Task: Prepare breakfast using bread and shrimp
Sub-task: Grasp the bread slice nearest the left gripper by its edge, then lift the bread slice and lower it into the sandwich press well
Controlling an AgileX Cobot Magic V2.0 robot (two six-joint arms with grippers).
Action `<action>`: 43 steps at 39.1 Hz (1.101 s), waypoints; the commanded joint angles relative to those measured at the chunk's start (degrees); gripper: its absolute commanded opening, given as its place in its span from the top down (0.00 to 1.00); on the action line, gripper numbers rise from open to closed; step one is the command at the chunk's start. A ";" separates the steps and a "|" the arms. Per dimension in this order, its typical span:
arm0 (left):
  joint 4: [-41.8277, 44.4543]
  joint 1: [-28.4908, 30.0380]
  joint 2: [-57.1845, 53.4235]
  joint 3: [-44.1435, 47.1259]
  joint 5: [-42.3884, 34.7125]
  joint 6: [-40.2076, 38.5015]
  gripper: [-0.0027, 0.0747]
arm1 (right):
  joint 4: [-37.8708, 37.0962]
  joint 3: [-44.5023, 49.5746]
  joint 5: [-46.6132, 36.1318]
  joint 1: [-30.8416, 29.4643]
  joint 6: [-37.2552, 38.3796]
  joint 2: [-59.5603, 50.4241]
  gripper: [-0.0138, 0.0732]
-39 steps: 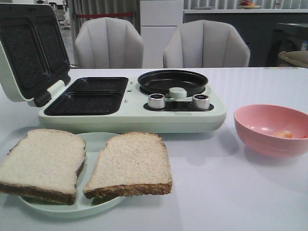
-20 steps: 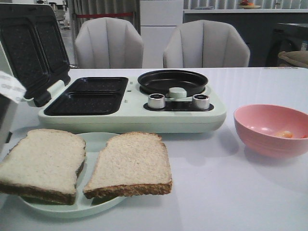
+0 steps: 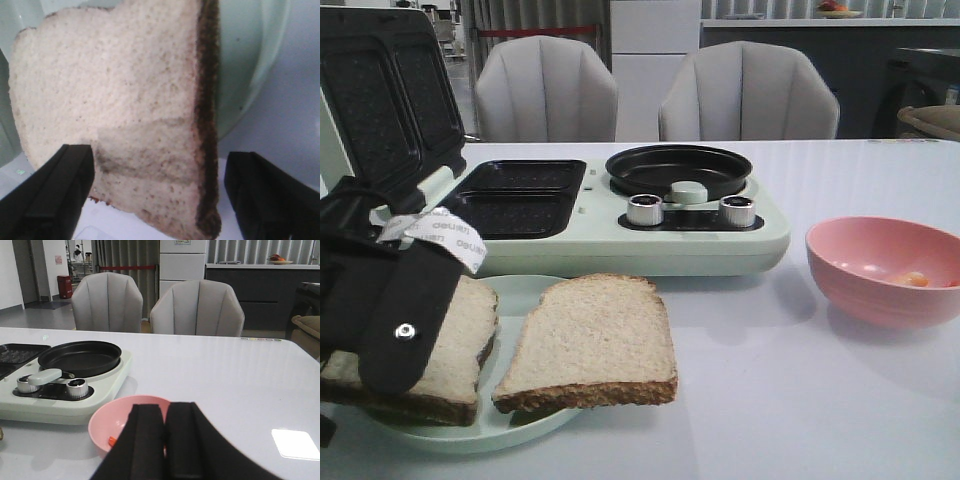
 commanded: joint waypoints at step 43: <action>7.38 0.38 -17.20 -3.66 6.15 -0.67 0.75 | -0.89 -0.92 -5.09 -0.33 -0.36 -1.17 0.66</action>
